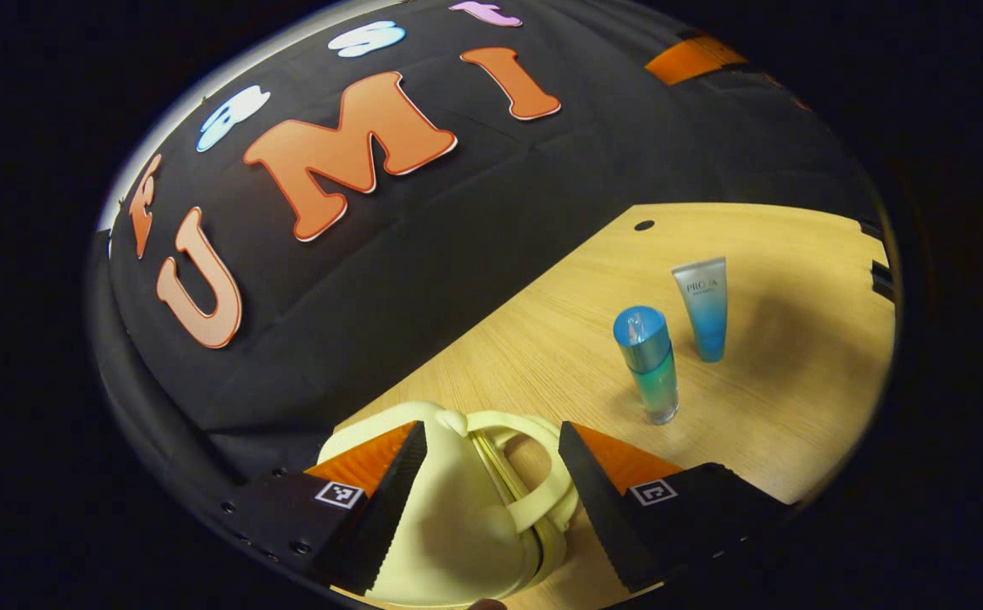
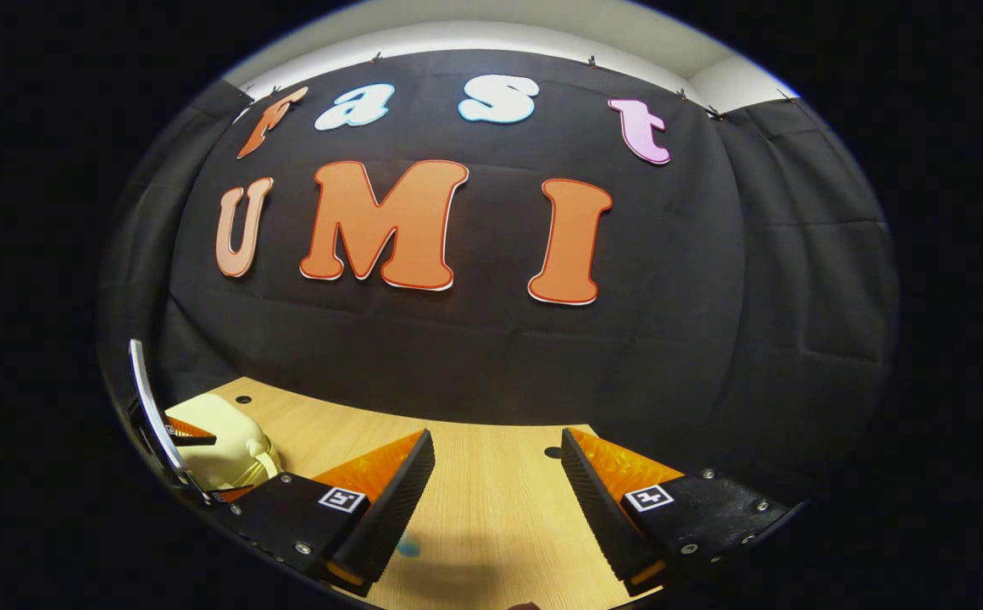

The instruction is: First open the suitcase, pack the skin care products into it, and then close the suitcase.

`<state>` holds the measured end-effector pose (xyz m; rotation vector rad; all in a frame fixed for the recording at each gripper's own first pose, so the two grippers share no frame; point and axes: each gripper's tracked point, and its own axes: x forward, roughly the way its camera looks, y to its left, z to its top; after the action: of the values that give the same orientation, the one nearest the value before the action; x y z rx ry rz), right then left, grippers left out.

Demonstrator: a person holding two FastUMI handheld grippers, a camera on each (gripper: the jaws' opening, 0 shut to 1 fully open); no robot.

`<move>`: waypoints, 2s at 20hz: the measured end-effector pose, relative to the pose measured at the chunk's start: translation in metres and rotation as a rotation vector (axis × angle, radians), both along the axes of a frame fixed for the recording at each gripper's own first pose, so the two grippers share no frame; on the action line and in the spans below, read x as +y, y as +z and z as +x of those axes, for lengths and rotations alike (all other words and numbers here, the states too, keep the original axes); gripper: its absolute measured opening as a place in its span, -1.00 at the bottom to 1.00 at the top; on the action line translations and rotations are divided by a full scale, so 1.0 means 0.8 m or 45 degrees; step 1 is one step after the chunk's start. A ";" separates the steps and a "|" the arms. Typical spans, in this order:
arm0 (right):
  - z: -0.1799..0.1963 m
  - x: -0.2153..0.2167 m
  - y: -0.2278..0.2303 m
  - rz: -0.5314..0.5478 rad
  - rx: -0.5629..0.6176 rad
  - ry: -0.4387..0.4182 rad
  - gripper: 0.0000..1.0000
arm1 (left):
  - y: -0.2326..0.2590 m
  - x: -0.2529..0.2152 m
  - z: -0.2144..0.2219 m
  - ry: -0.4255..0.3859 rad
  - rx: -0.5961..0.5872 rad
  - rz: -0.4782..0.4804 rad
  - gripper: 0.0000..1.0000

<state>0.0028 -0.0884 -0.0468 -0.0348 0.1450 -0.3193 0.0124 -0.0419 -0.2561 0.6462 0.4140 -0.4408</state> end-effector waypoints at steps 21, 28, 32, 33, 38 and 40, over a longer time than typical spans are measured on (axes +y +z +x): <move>0.001 0.005 -0.005 -0.001 0.014 -0.011 0.91 | -0.091 0.004 -0.009 -0.164 0.084 0.548 -0.22; -0.002 0.011 -0.008 -0.003 0.021 0.003 0.90 | -0.070 0.009 -0.003 -0.164 0.018 0.531 -0.72; 0.003 0.023 -0.007 -0.006 0.022 0.026 0.90 | -0.024 0.024 -0.005 -0.129 -0.055 0.439 -0.75; 0.005 0.026 -0.008 -0.006 0.022 0.032 0.90 | -0.010 0.031 -0.005 -0.106 -0.069 0.413 -0.75; 0.014 0.045 -0.005 -0.013 0.024 0.072 0.91 | 0.057 0.069 0.007 0.020 -0.143 0.246 -0.82; 0.020 0.055 -0.004 -0.018 0.029 0.091 0.90 | 0.080 0.086 0.018 0.066 -0.158 0.179 -0.82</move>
<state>0.0185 -0.0444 -0.0498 -0.0575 0.1639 -0.2489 0.0272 0.0266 -0.1917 0.7929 0.3452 -0.3227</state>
